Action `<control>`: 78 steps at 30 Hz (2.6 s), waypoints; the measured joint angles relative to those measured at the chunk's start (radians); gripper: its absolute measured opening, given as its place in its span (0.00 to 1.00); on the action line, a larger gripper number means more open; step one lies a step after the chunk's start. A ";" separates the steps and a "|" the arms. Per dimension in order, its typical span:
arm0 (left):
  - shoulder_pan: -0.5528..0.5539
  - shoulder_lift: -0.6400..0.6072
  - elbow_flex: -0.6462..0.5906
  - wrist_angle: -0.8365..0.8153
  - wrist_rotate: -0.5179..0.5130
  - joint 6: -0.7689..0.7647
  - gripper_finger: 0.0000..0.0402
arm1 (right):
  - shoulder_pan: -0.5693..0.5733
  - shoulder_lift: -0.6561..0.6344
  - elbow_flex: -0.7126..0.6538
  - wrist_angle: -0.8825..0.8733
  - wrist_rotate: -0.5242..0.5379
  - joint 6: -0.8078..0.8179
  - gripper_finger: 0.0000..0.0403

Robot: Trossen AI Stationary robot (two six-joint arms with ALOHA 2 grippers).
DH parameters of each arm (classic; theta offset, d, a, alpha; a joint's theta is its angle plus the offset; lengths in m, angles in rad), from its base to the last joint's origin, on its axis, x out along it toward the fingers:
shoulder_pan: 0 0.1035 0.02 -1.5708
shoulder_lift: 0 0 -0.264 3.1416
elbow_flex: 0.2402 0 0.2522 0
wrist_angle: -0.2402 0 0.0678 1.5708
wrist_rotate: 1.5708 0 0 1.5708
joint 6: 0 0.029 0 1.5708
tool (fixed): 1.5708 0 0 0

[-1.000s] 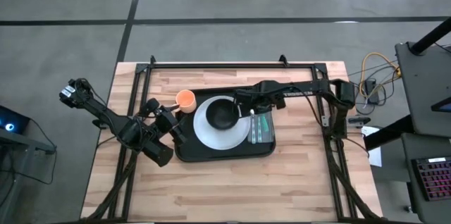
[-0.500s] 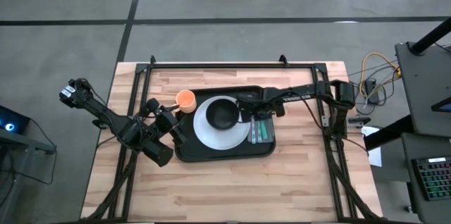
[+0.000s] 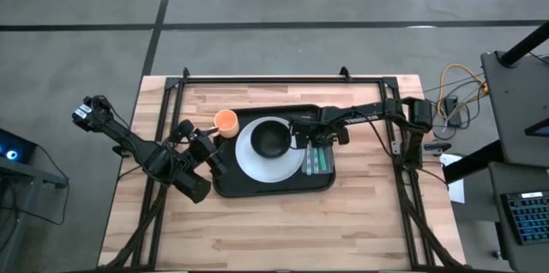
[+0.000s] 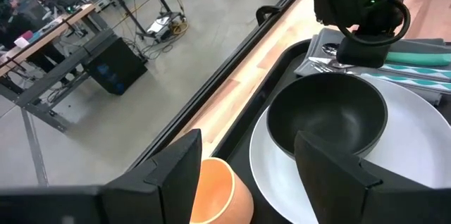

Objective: Set up tray
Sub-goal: Put the green spoon on the gray napkin to the right of the green knife, then return to Home Position

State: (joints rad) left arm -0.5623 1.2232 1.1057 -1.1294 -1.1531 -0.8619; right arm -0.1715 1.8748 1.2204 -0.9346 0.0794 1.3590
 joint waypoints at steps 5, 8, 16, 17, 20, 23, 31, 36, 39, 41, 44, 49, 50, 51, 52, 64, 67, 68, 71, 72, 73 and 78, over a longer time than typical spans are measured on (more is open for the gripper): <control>0.000 0.000 0.000 -0.001 0.003 0.000 0.52 | 0.000 0.000 -0.020 0.001 -0.026 0.018 0.05; 0.000 0.000 0.000 -0.003 0.004 0.000 0.52 | 0.001 0.000 -0.031 0.013 -0.027 0.017 0.05; 0.000 0.000 0.000 -0.005 0.004 0.000 0.52 | 0.002 -0.001 -0.012 0.024 -0.024 -0.036 0.24; 0.000 0.000 0.000 -0.005 0.004 0.000 0.52 | 0.002 -0.002 -0.010 0.021 -0.019 -0.039 0.26; 0.000 0.000 0.000 -0.005 0.004 0.000 0.52 | 0.001 -0.005 0.002 0.005 -0.002 -0.043 0.29; 0.000 0.000 0.000 -0.005 0.004 0.005 0.52 | 0.001 -0.014 0.015 -0.037 0.000 -0.052 0.30; 0.000 0.000 0.000 -0.004 -0.005 0.015 0.52 | 0.038 -0.103 0.107 -0.168 0.097 -0.125 0.27; 0.001 -0.007 0.008 -0.003 -0.025 0.010 0.52 | 0.183 -0.244 0.136 -0.185 0.370 -0.166 0.24; 0.018 -0.037 0.019 -0.004 -0.040 -0.012 0.52 | 0.276 -0.355 0.106 -0.195 0.505 -0.137 0.25; 0.044 -0.063 0.021 -0.005 -0.060 -0.014 0.52 | 0.334 -0.436 0.075 -0.220 0.570 -0.102 0.26; 0.096 -0.104 0.021 -0.001 -0.080 -0.013 0.52 | 0.395 -0.554 0.018 -0.297 0.639 -0.030 0.29; 0.215 -0.117 0.021 0.045 -0.082 0.058 0.52 | 0.415 -0.719 -0.105 -0.257 0.720 -0.113 0.34; 0.241 -0.116 0.021 0.064 -0.080 0.080 0.52 | 0.413 -0.743 -0.134 -0.219 0.721 -0.164 0.35; 0.265 -0.116 0.021 0.087 -0.076 0.104 0.52 | 0.406 -0.768 -0.164 -0.169 0.725 -0.221 0.35; 0.286 -0.108 0.021 0.112 -0.066 0.132 0.52 | 0.397 -0.794 -0.192 -0.122 0.730 -0.289 0.36; 0.394 -0.043 0.019 0.405 0.004 0.444 0.52 | 0.347 -1.135 -0.520 0.327 0.666 -0.764 0.37; 0.394 -0.026 0.019 0.467 0.004 0.517 0.52 | 0.347 -1.204 -0.592 0.436 0.587 -0.862 0.36; 0.394 -0.018 0.019 0.481 0.004 0.522 0.52 | 0.347 -1.227 -0.613 0.477 0.556 -0.896 0.36; 0.394 -0.007 0.019 0.491 0.004 0.528 0.52 | 0.348 -1.282 -0.675 0.576 0.445 -0.985 0.34; 0.394 -0.002 0.019 0.493 0.004 0.529 0.52 | 0.348 -1.298 -0.691 0.601 0.410 -1.008 0.34; 0.394 0.001 0.019 0.494 0.003 0.530 0.52 | 0.348 -1.312 -0.708 0.613 0.381 -1.027 0.34; 0.400 -0.001 -0.017 0.518 0.015 0.471 0.52 | 0.348 -1.359 -0.751 0.631 0.365 -1.050 0.33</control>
State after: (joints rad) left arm -0.1621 1.2221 1.0892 -0.6118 -1.1385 -0.3913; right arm 0.1764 0.5162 0.4692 -0.3035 0.4441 0.3088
